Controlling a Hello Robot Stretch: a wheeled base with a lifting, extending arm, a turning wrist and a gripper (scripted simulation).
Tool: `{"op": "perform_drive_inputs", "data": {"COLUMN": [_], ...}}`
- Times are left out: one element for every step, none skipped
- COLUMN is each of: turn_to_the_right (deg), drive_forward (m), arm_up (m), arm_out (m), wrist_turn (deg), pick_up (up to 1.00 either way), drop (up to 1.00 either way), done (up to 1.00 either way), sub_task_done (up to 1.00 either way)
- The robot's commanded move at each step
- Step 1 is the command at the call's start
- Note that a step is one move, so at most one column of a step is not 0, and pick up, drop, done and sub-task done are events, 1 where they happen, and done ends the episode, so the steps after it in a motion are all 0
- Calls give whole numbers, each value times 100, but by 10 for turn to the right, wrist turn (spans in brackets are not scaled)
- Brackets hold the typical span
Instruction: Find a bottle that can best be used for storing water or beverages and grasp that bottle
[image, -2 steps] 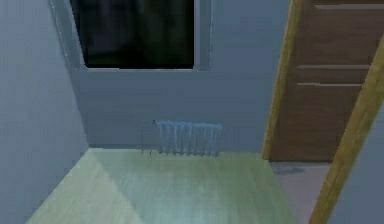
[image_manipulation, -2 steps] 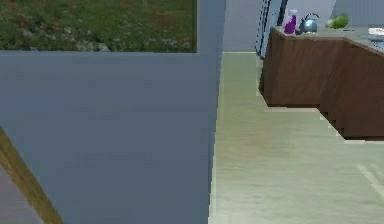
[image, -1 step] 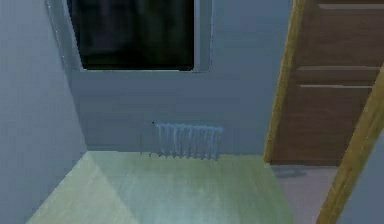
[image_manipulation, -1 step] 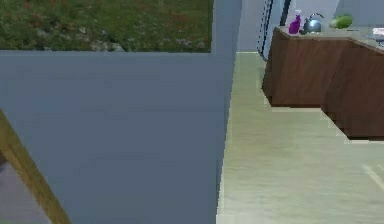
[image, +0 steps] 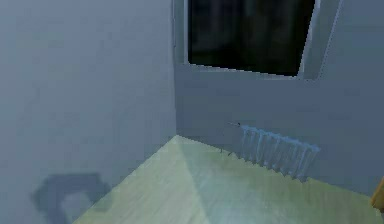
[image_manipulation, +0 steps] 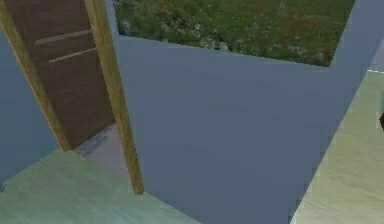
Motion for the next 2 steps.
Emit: {"op": "perform_drive_inputs", "data": {"turn_to_the_right": [0, -450], "drive_forward": [25, 0], "arm_up": [0, 0], "arm_out": [0, 0], "wrist_turn": [0, 0], "pick_up": [0, 0], "drop": [0, 0], "done": [0, 0], "sub_task_done": [0, 0]}}
